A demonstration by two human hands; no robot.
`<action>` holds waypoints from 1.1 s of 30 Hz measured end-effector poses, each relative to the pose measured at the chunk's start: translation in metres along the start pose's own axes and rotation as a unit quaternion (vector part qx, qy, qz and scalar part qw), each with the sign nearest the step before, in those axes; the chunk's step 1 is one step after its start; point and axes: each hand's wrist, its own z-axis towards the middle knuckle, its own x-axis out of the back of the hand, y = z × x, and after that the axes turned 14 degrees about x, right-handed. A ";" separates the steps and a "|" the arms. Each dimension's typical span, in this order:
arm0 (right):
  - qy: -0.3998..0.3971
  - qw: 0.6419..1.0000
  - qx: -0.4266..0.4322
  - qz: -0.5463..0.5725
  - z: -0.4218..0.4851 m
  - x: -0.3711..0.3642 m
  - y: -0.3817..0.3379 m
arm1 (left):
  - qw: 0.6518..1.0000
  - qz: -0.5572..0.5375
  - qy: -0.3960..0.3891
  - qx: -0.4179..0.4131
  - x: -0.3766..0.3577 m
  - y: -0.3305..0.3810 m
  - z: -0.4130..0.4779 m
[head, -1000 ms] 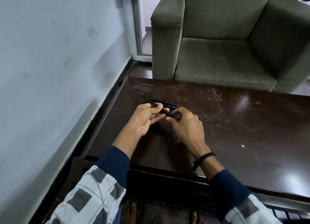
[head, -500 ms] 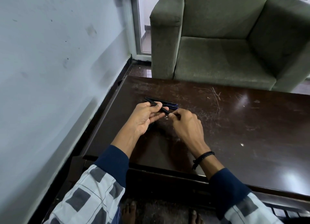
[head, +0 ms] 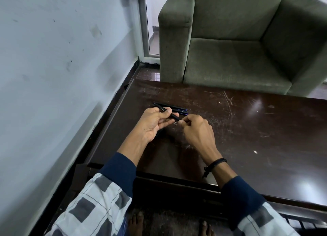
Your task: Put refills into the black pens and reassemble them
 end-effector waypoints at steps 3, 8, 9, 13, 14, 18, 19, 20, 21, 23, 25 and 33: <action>-0.009 0.998 -0.027 0.050 0.001 0.005 0.002 | 1.000 0.007 -0.009 -0.007 -0.001 0.000 -0.001; 0.007 0.995 -0.039 0.091 0.001 0.011 -0.001 | 1.000 -0.020 0.003 -0.018 0.003 0.003 0.002; 0.016 0.995 -0.043 0.090 0.002 0.015 -0.001 | 0.999 -0.031 0.013 -0.022 0.005 0.004 0.003; 0.020 0.998 -0.064 -0.012 0.003 0.033 0.007 | 0.996 -0.059 0.054 -0.039 0.015 0.009 0.007; 0.005 0.996 -0.069 -0.050 0.003 0.036 0.010 | 0.995 -0.065 0.060 -0.041 0.016 0.009 0.008; -0.036 0.987 -0.069 -0.142 0.002 0.038 0.016 | 0.994 -0.078 0.066 -0.041 0.017 0.008 0.009; -0.043 0.985 -0.071 -0.153 0.002 0.039 0.018 | 0.994 -0.079 0.065 -0.041 0.017 0.008 0.009; -0.051 0.983 -0.074 -0.161 0.003 0.039 0.020 | 0.994 -0.080 0.064 -0.041 0.017 0.009 0.009; -0.057 0.981 -0.080 -0.168 0.004 0.039 0.022 | 0.994 -0.081 0.065 -0.041 0.018 0.009 0.008; -0.062 0.978 -0.089 -0.177 0.005 0.041 0.025 | 0.993 -0.084 0.070 -0.041 0.018 0.010 0.008; -0.067 0.978 -0.088 -0.177 0.005 0.040 0.027 | 0.992 -0.090 0.075 -0.041 0.019 0.012 0.007; -0.124 0.985 0.002 -0.123 0.003 0.022 0.014 | 0.988 -0.111 0.098 -0.048 0.026 0.019 0.007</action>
